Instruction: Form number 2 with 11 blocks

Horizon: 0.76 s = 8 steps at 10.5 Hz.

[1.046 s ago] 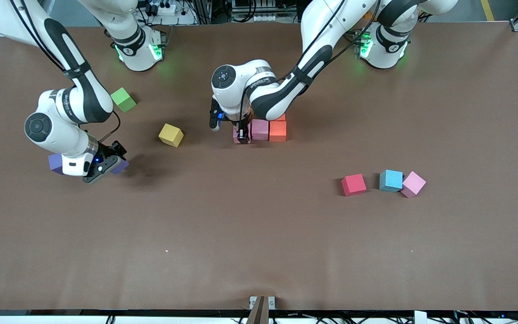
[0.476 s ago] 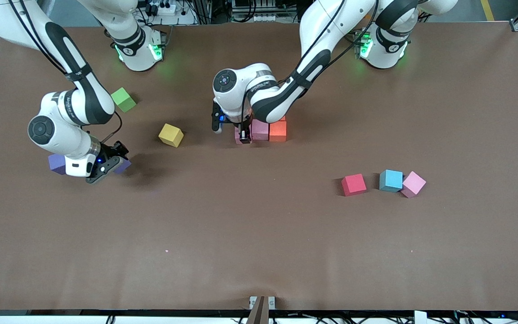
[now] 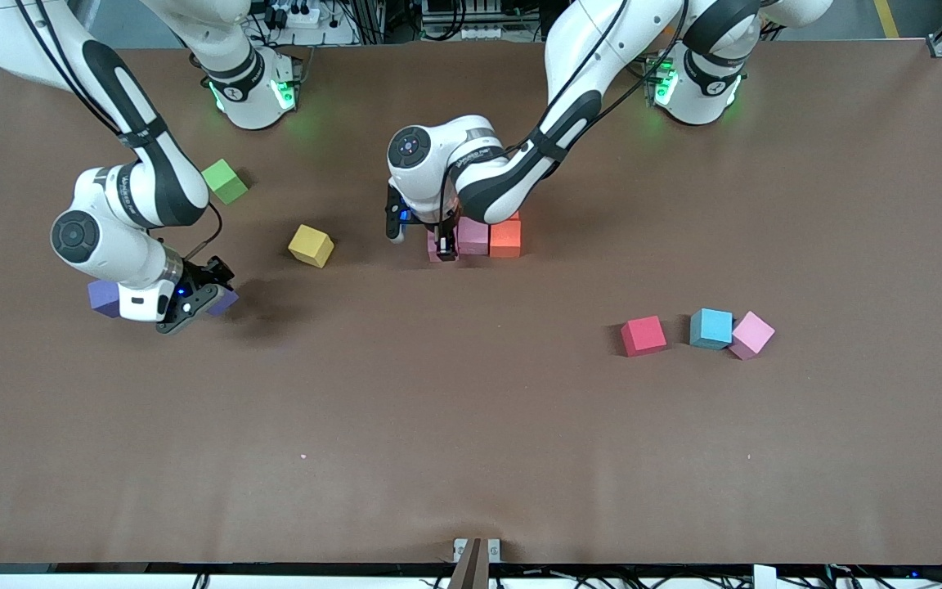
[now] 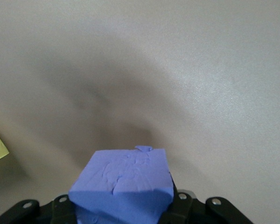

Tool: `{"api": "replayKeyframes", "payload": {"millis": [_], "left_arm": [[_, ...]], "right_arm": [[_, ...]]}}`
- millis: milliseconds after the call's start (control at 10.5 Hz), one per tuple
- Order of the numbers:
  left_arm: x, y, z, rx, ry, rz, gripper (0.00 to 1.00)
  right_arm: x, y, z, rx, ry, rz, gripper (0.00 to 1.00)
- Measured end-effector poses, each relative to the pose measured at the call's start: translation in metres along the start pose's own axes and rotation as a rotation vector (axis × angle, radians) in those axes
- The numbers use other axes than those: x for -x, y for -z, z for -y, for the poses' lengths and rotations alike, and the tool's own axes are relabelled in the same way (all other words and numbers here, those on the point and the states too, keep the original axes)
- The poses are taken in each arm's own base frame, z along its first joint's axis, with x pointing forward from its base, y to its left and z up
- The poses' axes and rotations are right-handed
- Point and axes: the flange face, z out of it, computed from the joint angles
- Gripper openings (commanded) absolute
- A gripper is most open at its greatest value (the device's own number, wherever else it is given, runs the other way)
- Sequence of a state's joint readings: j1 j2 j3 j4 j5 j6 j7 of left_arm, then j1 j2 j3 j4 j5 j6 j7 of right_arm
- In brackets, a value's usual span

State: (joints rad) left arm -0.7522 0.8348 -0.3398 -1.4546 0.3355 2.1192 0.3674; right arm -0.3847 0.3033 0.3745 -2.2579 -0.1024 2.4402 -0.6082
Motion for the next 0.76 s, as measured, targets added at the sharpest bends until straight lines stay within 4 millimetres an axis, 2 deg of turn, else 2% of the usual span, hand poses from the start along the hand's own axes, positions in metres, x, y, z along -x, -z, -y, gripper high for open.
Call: {"api": "replayKeyframes", "payload": {"millis": [761], "left_arm": [[-0.0005, -0.0006, -0.0017, -0.001, 0.014, 0.002, 0.24]], "right_arm": [[0.0016, -0.0011, 0.0002, -0.008, -0.002, 0.012, 0.12]]}}
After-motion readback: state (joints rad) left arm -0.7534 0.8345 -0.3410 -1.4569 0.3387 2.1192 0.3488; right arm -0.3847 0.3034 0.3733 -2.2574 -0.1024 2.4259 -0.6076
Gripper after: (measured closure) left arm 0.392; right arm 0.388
